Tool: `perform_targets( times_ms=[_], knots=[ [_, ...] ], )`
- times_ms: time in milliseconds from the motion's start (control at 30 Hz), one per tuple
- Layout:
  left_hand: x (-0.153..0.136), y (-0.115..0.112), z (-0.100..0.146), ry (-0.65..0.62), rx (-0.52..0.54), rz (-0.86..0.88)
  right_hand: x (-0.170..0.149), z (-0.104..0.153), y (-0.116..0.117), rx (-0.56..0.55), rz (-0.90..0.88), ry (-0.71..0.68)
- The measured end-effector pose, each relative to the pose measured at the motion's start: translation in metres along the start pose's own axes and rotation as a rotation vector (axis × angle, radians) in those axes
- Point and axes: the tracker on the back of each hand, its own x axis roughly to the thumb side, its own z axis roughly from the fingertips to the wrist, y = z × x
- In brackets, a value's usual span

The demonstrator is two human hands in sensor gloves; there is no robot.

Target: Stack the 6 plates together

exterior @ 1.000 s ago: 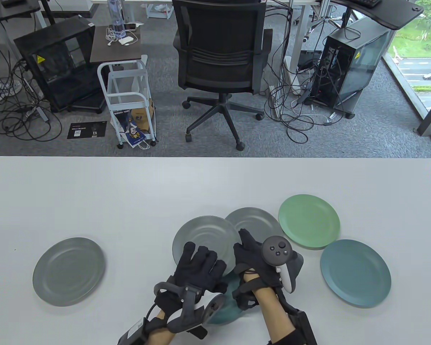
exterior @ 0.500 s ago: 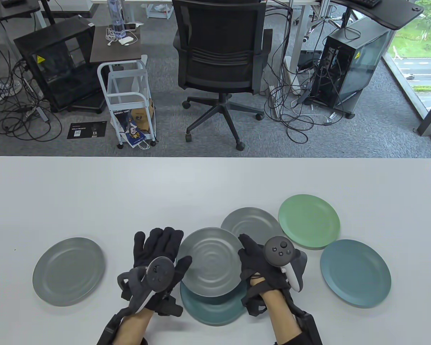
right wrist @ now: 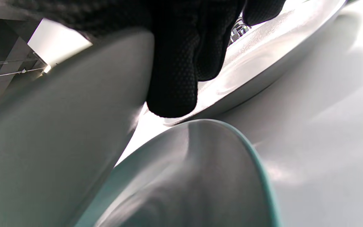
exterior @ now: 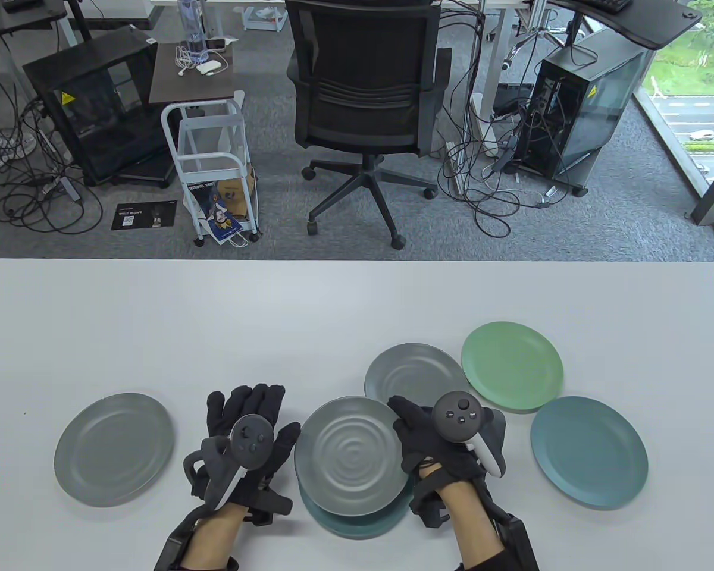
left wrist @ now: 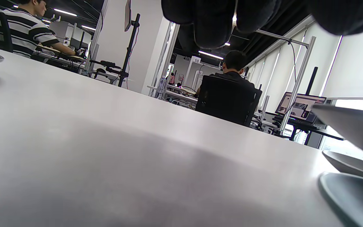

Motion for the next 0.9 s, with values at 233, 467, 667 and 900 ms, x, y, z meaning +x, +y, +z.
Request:
perform_targets(
  times_ms=[233,467,667,900],
  knots=[
    [0.001,-0.001,0.000,0.001,-0.001,-0.016,0.005,0.001,0.001,0.010,0.102,-0.059],
    [0.002,-0.003,0.000,0.000,-0.008,-0.032,0.015,0.008,-0.010,-0.154,0.409,-0.089],
    [0.001,-0.004,0.000,0.009,-0.014,-0.040,0.012,0.009,-0.012,-0.212,0.569,-0.045],
    [0.001,-0.004,0.000,0.010,-0.016,-0.042,0.005,0.002,-0.007,-0.025,0.675,0.014]
  ],
)
